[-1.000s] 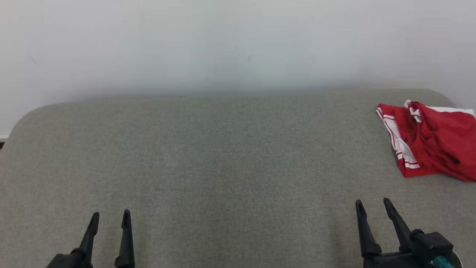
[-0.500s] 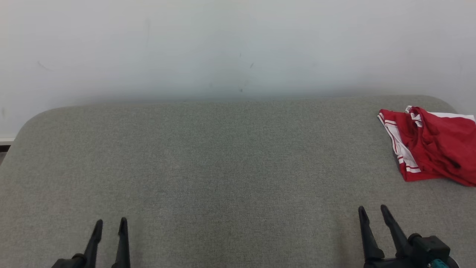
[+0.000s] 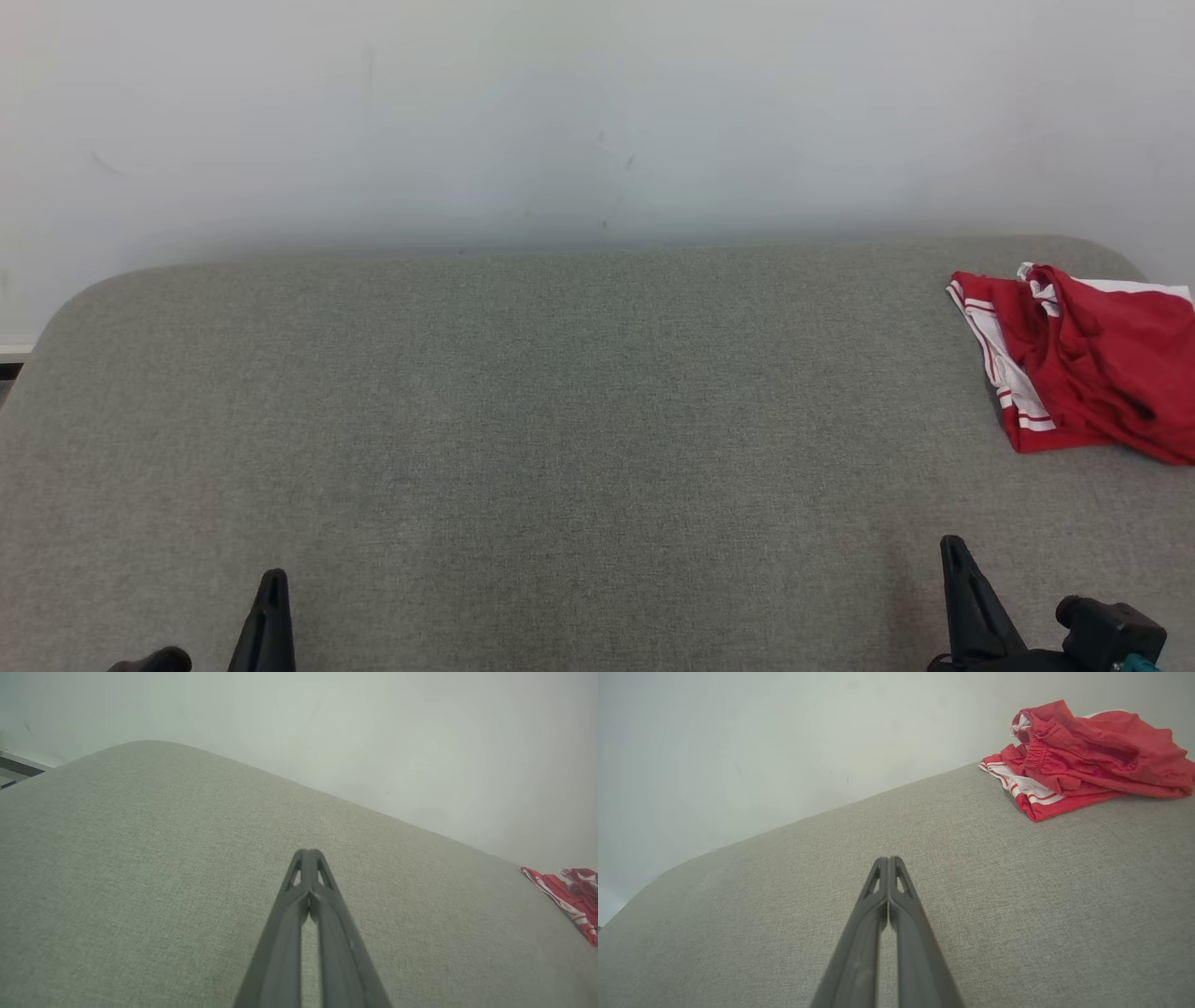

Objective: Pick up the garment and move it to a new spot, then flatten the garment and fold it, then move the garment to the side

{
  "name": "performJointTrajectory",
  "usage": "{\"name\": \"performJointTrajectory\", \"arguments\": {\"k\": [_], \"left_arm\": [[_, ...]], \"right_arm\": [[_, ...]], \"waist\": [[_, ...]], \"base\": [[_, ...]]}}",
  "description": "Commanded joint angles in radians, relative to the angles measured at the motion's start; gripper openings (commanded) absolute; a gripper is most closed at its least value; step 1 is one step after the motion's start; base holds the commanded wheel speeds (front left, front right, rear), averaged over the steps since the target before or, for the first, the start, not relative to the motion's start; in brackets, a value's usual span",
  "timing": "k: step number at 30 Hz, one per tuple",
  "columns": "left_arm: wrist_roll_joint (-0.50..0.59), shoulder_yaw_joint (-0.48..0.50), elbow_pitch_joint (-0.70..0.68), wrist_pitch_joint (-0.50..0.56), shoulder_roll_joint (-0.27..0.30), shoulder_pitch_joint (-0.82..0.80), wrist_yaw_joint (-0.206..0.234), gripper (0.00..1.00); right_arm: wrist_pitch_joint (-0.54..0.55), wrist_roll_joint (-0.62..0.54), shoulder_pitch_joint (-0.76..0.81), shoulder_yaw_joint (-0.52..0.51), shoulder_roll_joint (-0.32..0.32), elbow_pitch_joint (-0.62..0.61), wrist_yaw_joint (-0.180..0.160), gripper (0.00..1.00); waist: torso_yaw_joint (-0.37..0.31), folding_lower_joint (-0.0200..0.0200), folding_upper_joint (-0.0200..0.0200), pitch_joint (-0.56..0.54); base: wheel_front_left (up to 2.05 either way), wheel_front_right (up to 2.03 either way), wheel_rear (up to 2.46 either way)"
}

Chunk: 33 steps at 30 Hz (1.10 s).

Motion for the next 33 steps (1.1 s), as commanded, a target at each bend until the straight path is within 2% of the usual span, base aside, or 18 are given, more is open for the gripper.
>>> {"name": "performJointTrajectory", "arguments": {"k": [1,20,33], "left_arm": [[-0.048,0.006,-0.013,0.009,0.003,-0.028,-0.007,0.00],[-0.351,0.016,-0.007,0.084,-0.001,-0.057,-0.016,0.00],[-0.511,0.023,-0.001,0.126,-0.003,-0.073,-0.021,0.00]], "right_arm": [[0.008,0.046,-0.029,-0.009,0.000,-0.019,0.000,0.00],[0.078,0.344,-0.054,-0.040,0.011,-0.024,-0.001,0.00],[0.116,0.501,-0.068,-0.057,0.016,-0.026,-0.001,0.00]], "waist": [[0.000,-0.0001,0.0000,0.000],[-0.004,-0.0001,0.0000,0.006],[-0.006,-0.0001,0.0000,0.009]], "base": [[0.00,0.00,0.00],[0.00,0.00,0.00],[0.00,0.00,0.00]]}}
